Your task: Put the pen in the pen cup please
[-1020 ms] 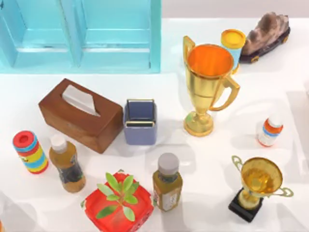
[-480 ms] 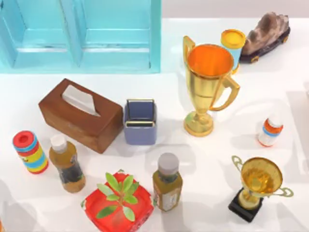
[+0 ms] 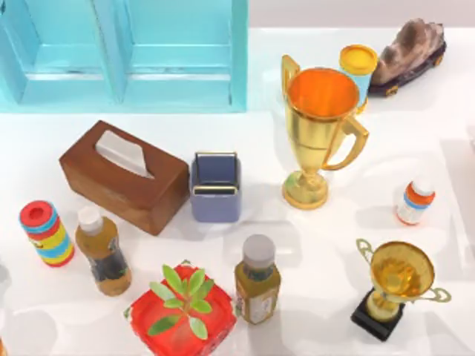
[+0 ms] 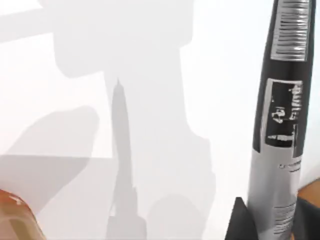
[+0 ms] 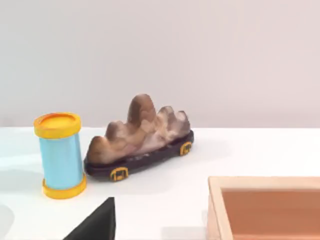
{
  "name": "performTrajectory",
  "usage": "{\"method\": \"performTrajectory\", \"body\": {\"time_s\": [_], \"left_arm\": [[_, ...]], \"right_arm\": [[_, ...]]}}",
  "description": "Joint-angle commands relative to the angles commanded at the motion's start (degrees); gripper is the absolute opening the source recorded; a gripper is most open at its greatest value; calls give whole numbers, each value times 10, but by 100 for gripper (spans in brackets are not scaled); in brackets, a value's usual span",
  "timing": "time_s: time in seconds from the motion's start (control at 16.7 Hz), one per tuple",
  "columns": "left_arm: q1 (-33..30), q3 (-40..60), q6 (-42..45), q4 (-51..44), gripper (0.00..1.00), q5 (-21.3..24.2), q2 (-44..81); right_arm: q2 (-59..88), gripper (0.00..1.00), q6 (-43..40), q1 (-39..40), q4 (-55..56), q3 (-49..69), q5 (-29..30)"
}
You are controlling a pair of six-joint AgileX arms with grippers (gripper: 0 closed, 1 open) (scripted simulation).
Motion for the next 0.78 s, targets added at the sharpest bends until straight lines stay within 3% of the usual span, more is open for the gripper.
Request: {"method": "performTrajectory", "body": {"time_s": [0.18,0.48,0.6,0.78], "left_arm": [[29,-17,4,-32,0,17,-36],[28,-16,5,-32,0,15,-35],[18,-14,4,-15,0,-2,-39],[-26,-8,1,56,0,-72,-52]], "right_arm": [[0,100,0,0,0,0,0],[0,100,0,0,0,0,0],[0,100,0,0,0,0,0],[0,100,0,0,0,0,0]]}}
